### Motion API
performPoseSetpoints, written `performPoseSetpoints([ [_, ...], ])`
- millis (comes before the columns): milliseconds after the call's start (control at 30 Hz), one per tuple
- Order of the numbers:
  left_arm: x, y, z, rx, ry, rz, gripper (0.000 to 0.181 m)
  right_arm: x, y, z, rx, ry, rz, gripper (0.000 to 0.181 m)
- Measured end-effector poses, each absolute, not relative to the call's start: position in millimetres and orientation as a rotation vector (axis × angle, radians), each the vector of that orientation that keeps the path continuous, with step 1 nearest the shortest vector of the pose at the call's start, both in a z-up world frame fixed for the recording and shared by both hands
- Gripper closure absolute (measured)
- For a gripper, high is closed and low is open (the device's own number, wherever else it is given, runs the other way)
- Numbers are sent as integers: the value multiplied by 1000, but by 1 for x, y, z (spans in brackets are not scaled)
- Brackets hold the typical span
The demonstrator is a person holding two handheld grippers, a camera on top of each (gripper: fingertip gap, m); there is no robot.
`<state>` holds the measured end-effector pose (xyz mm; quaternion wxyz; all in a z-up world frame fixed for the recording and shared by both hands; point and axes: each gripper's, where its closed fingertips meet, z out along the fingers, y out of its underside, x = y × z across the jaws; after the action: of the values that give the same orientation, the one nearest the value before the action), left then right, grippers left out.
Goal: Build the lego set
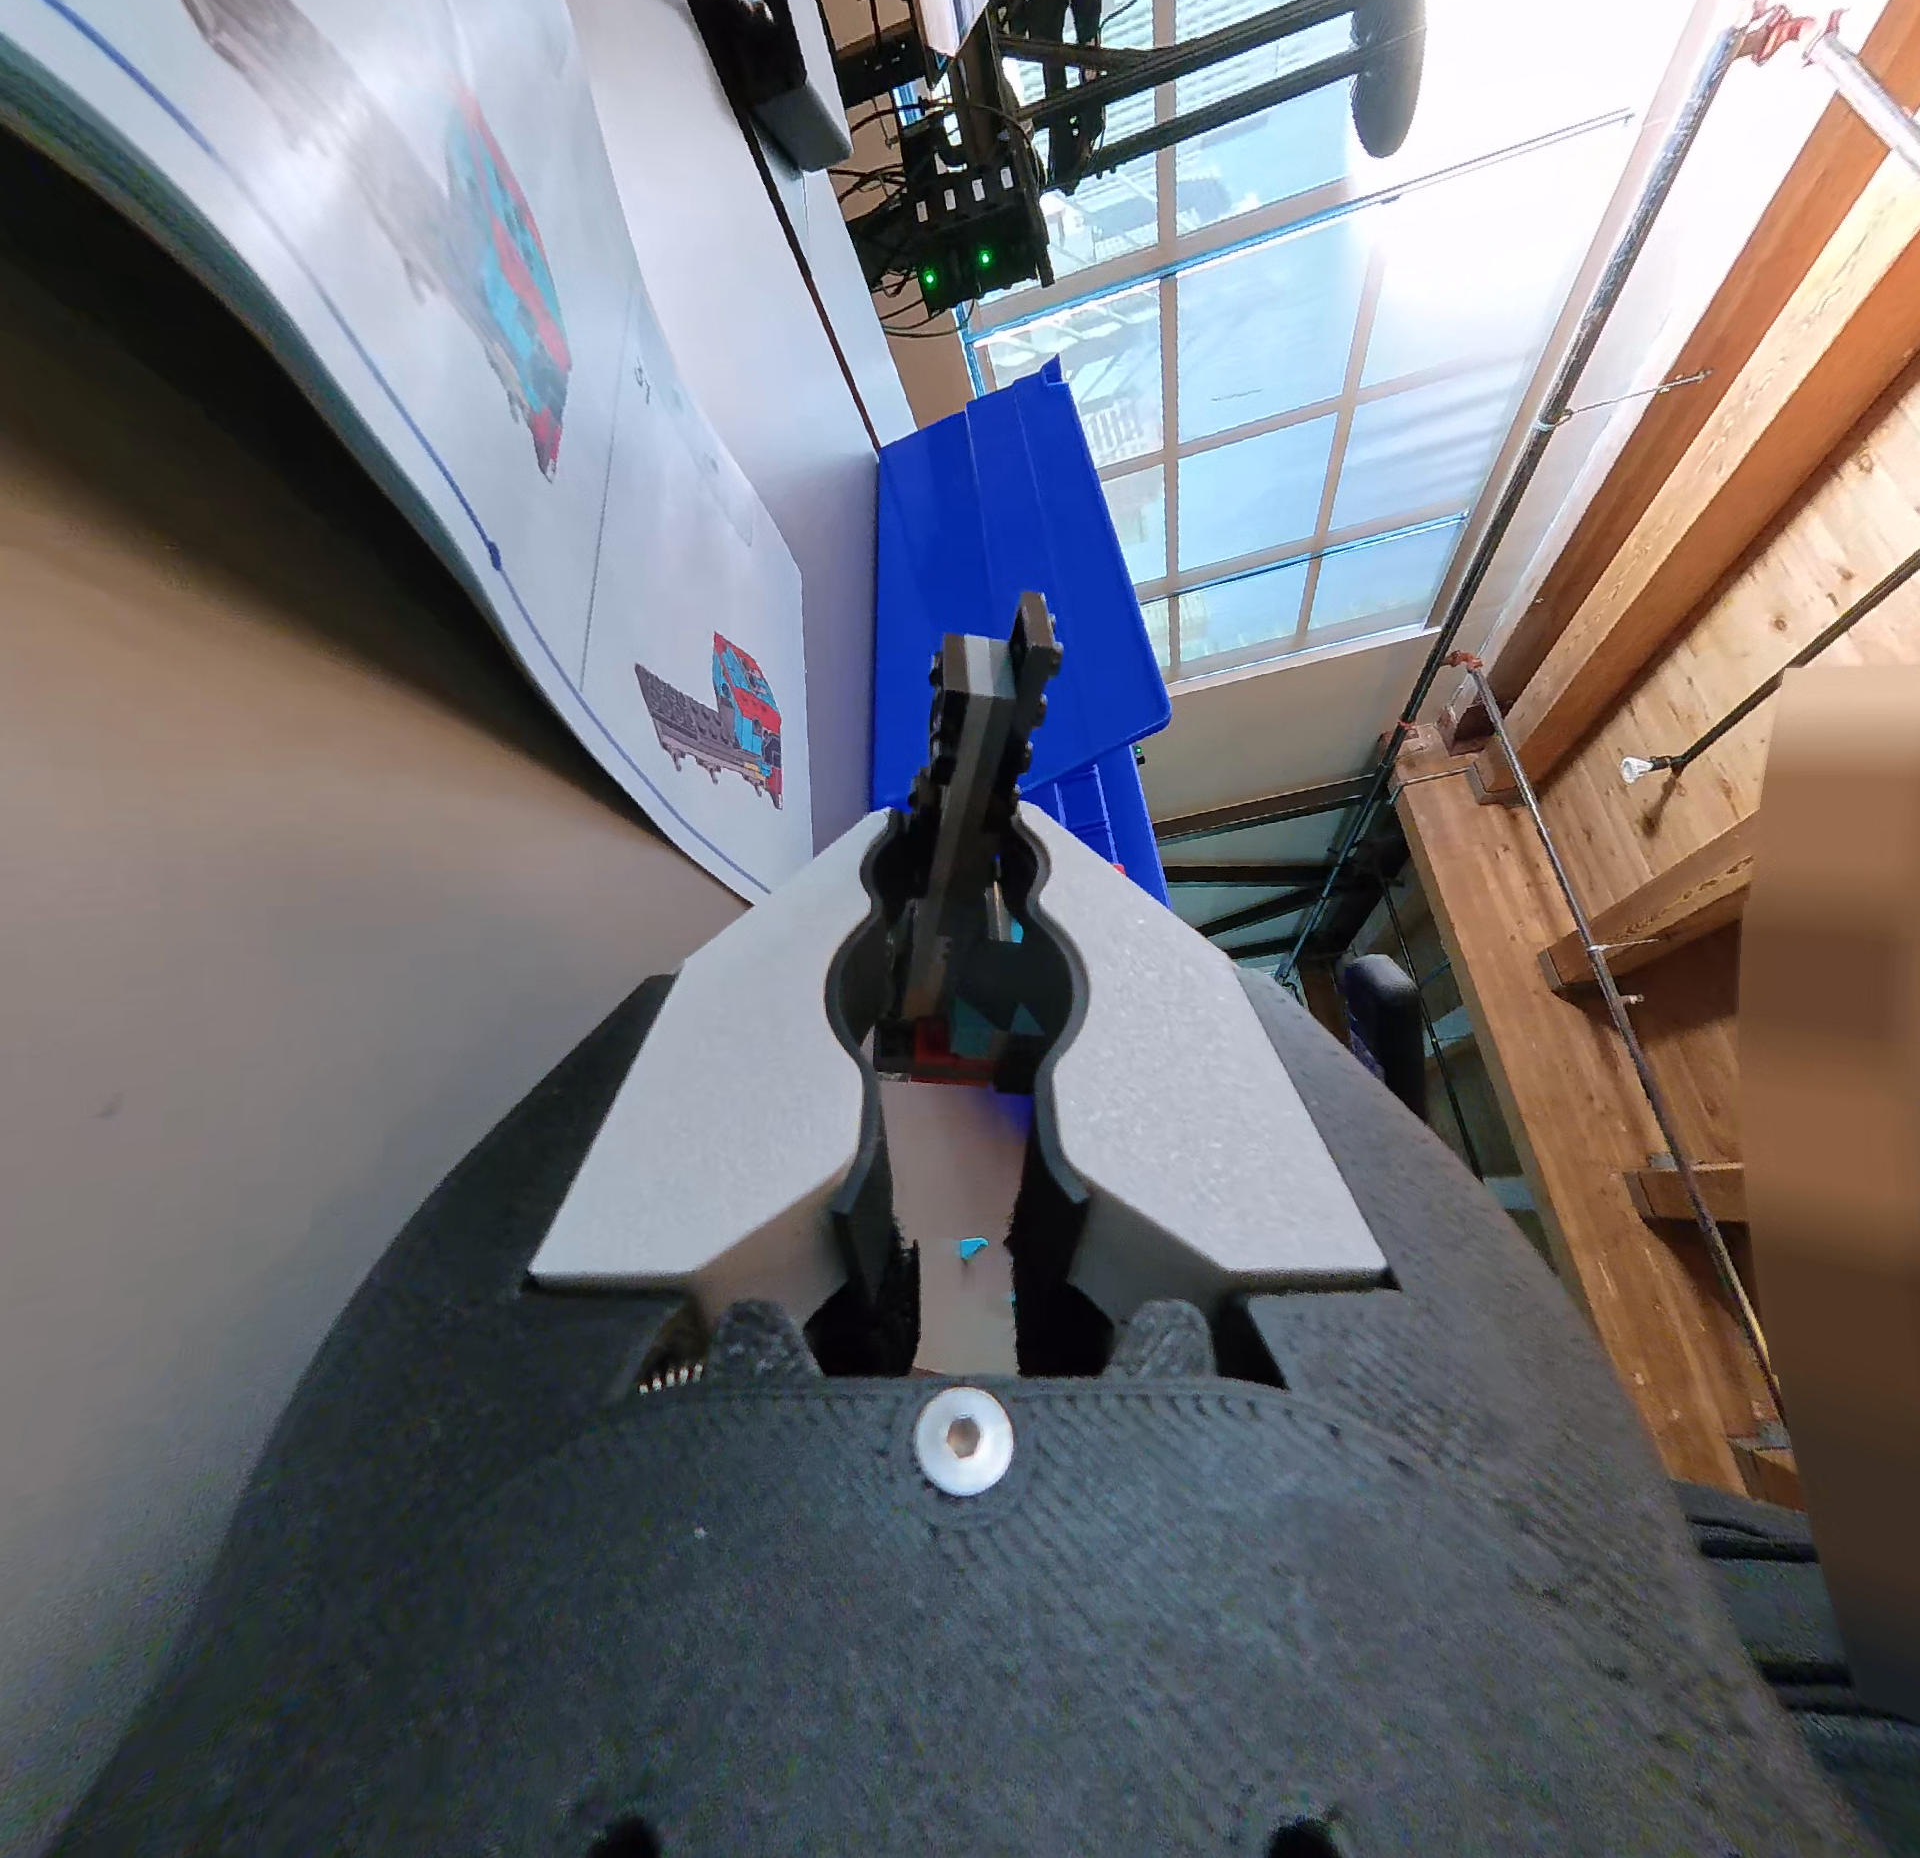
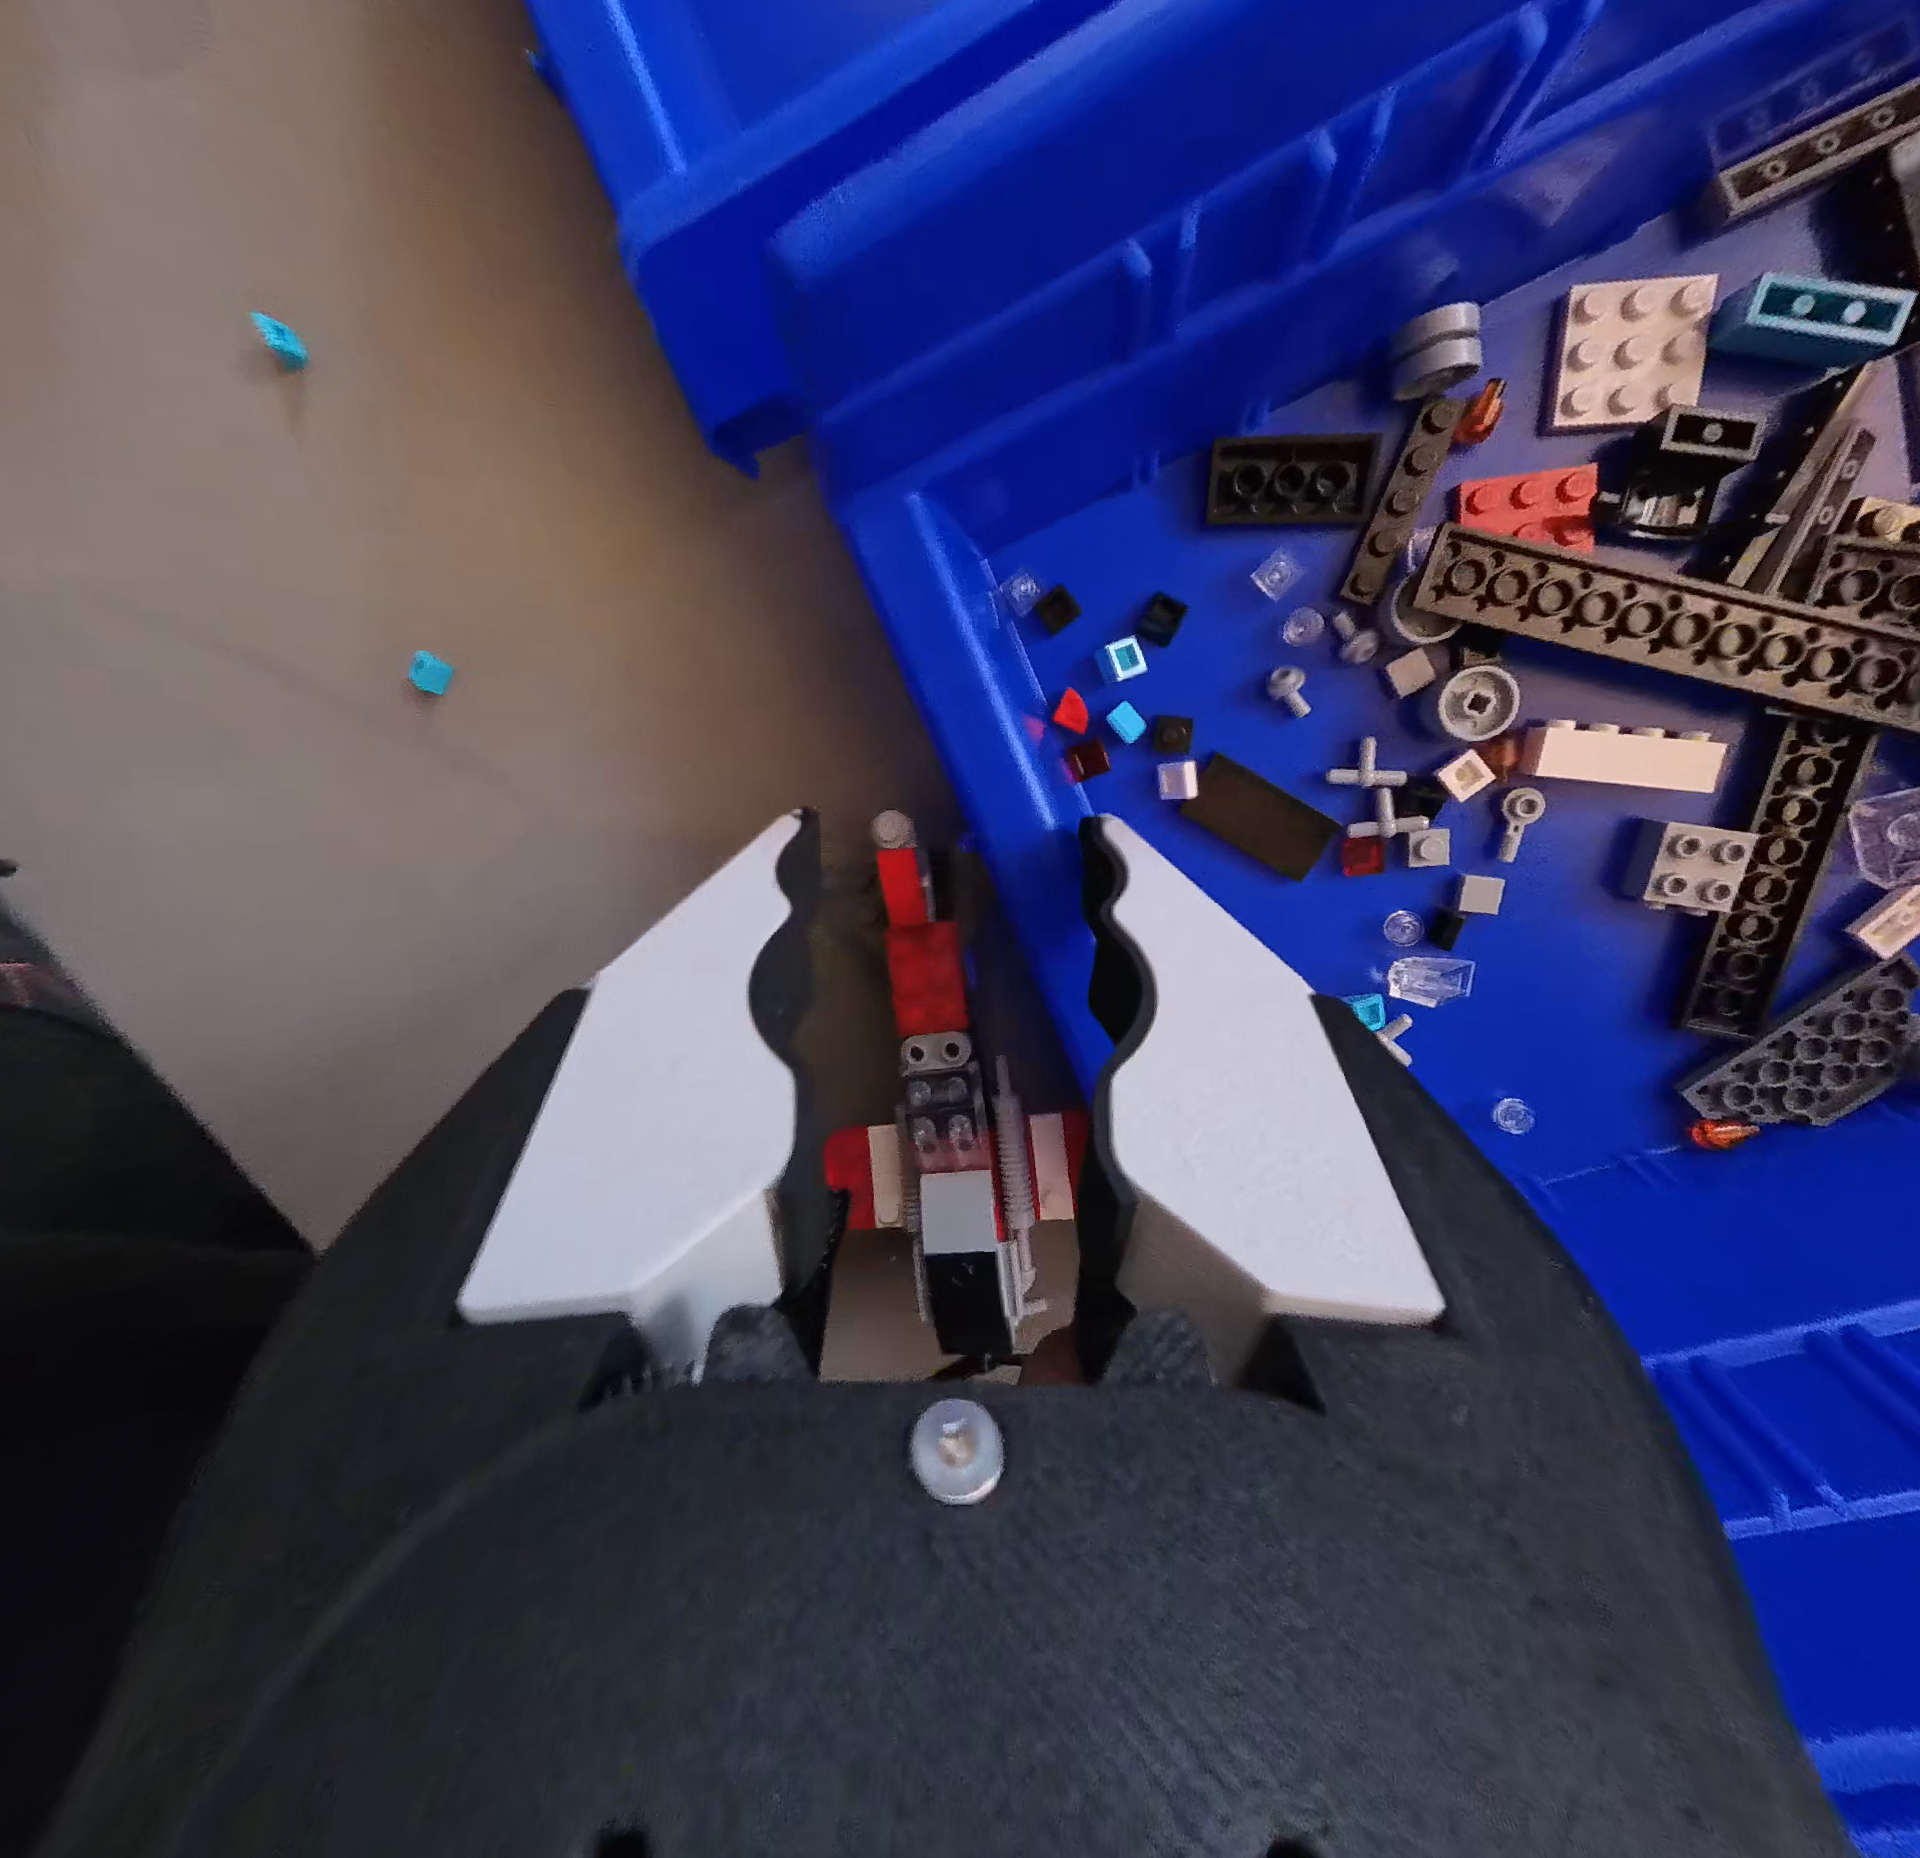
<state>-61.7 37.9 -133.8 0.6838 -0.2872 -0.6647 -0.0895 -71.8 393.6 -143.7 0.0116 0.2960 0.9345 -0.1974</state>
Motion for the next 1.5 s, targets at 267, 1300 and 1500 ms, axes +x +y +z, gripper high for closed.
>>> performPoseSetpoints([
  [267, -62, 39, -135, -651, -1495, -199, 164, -128, 426, -92, 728, 3156, -675, 138],
  [1300, -65, 28, -144, -622, -1581, -120, 164, -266, 467, -121, -170, 3338, -333, 175],
  [1500, -65, 27, -144, -619, -1583, -111, 164, -270, 479, -121, -16, 3374, -437, 169],
])
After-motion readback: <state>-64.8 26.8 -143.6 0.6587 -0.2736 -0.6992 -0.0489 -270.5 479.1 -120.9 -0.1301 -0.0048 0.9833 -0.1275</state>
